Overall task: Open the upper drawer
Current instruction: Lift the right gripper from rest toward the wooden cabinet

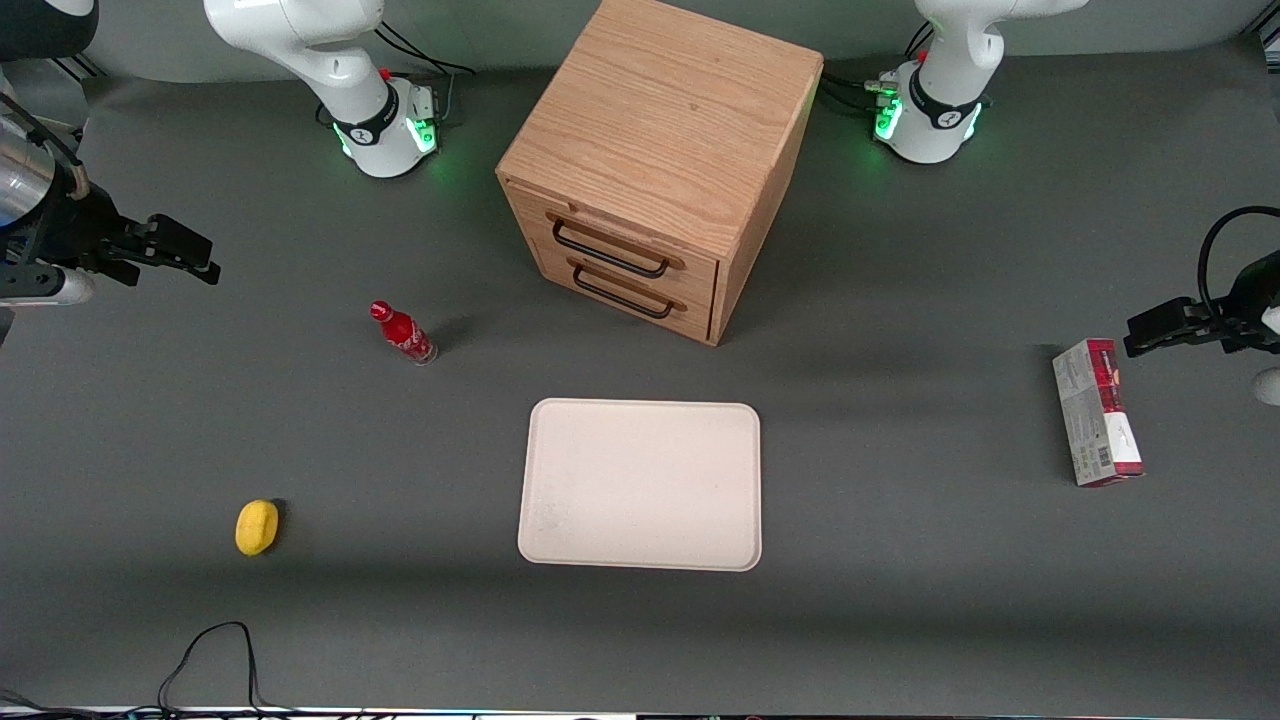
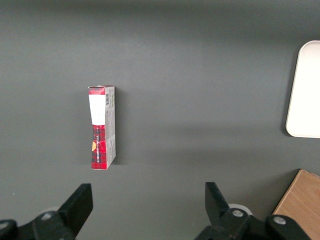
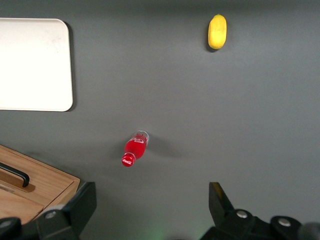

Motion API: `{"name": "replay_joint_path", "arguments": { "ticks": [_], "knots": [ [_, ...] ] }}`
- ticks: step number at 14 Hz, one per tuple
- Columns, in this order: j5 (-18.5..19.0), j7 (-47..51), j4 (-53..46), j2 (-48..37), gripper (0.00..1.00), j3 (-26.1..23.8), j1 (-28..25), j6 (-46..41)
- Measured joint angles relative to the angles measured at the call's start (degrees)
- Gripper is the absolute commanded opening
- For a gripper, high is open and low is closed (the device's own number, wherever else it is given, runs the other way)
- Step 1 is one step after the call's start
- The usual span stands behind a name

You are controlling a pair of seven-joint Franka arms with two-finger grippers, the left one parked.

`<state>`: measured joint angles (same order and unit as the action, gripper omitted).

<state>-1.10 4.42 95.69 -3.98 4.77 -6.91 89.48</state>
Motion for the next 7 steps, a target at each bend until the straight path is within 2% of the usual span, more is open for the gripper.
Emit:
{"name": "replay_joint_path", "arguments": {
  "ticks": [4, 7],
  "knots": [
    [-0.3, 0.0, 0.0, 0.4, 1.0, -0.4, 0.1, 0.0],
    [-1.6, 0.1, -1.3, 2.9, 1.0, -6.4, 0.0, 0.4]
  ]
}}
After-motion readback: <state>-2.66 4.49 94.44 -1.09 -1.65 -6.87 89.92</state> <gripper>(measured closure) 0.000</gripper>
